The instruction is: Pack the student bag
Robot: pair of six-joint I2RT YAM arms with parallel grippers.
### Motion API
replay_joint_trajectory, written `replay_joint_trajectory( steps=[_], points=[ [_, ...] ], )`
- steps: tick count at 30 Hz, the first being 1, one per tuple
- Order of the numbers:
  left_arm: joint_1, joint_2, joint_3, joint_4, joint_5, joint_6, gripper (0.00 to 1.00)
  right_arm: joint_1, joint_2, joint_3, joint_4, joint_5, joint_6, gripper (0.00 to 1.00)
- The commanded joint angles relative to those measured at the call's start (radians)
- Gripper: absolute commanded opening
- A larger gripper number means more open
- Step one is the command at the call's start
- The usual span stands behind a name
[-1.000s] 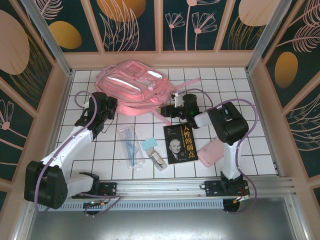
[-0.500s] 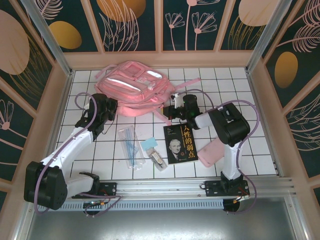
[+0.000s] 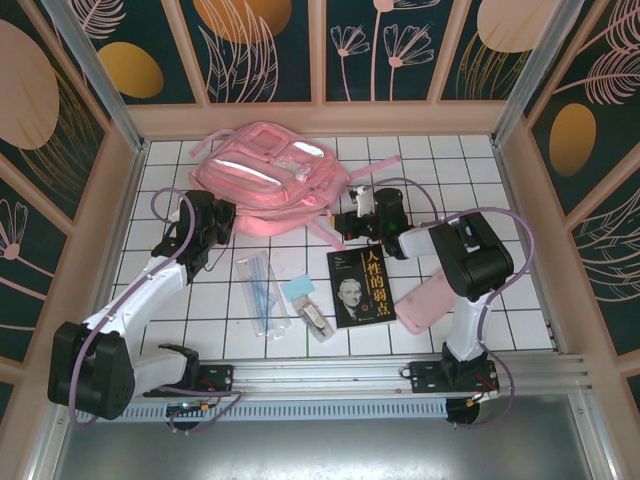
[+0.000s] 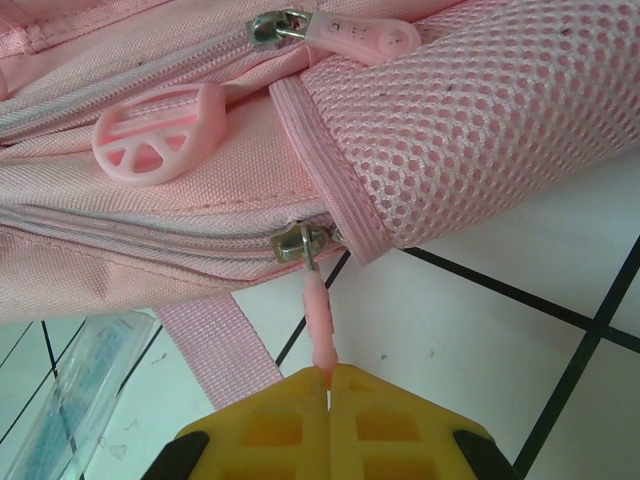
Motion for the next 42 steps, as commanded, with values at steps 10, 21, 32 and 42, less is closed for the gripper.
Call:
replay_joint_trajectory(
  steps=[10,21,32,42],
  points=[
    [-0.029,-0.066,0.062,0.086,0.091,-0.147,0.00,-0.003,0.052,0.076,0.054,-0.064,0.008,0.05],
    [-0.039,-0.064,0.106,0.089,0.110,-0.170,0.00,-0.003,0.068,0.118,0.123,-0.091,0.048,0.32],
    [-0.040,-0.075,0.117,0.094,0.118,-0.172,0.00,-0.002,0.157,0.203,0.167,-0.122,0.115,0.31],
    [-0.042,-0.054,0.051,0.135,0.048,-0.114,0.00,-0.022,0.081,0.165,0.129,-0.132,0.160,0.00]
  ],
)
